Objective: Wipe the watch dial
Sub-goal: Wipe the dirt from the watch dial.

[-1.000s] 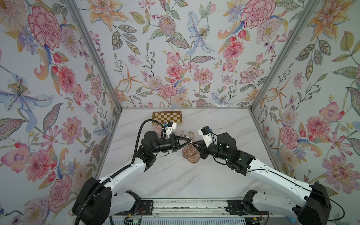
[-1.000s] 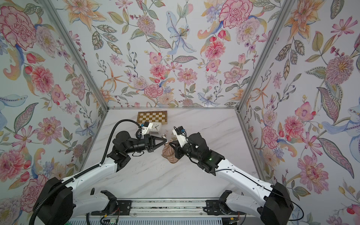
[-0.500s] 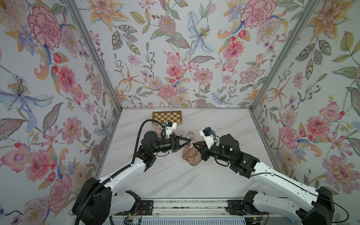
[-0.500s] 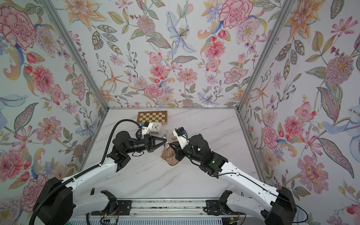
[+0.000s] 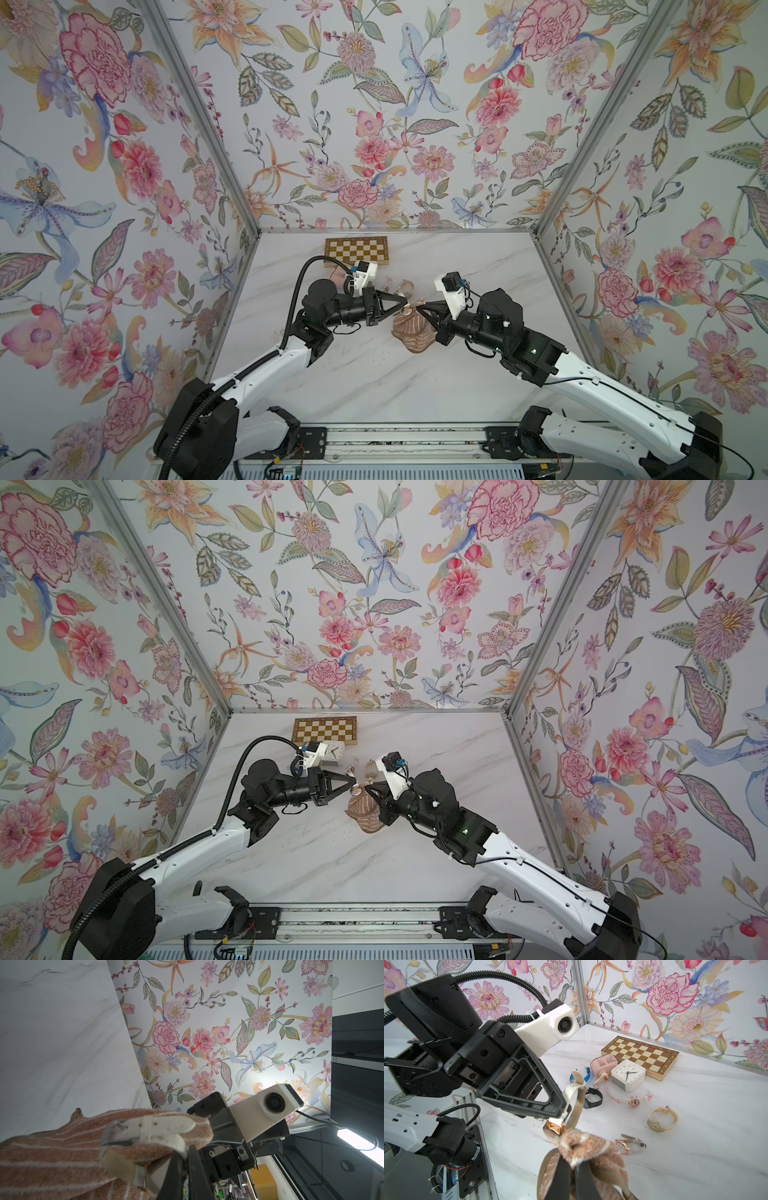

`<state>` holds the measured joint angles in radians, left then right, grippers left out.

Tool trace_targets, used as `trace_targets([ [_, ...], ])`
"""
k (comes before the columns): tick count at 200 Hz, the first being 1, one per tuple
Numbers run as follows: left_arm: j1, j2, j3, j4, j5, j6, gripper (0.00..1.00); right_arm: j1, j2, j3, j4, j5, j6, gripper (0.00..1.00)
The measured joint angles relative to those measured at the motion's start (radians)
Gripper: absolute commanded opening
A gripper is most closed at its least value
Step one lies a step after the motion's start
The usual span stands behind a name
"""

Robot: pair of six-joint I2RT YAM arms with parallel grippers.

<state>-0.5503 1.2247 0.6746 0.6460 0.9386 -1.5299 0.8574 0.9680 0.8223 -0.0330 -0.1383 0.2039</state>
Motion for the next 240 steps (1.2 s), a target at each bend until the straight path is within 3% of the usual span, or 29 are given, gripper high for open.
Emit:
trace_targets([
  [86, 0.0, 0.019, 0.011, -0.01, 0.0, 0.005, 0.0, 0.019, -0.023, -0.006, -0.012, -0.019, 0.003, 0.0],
  [159, 0.0, 0.019, 0.011, -0.013, -0.001, 0.004, 0.0, 0.019, 0.068, -0.007, 0.051, -0.038, 0.003, 0.0],
  [240, 0.0, 0.019, 0.013, 0.003, -0.002, -0.004, 0.0, -0.014, 0.07, -0.111, 0.091, -0.038, 0.014, 0.0],
])
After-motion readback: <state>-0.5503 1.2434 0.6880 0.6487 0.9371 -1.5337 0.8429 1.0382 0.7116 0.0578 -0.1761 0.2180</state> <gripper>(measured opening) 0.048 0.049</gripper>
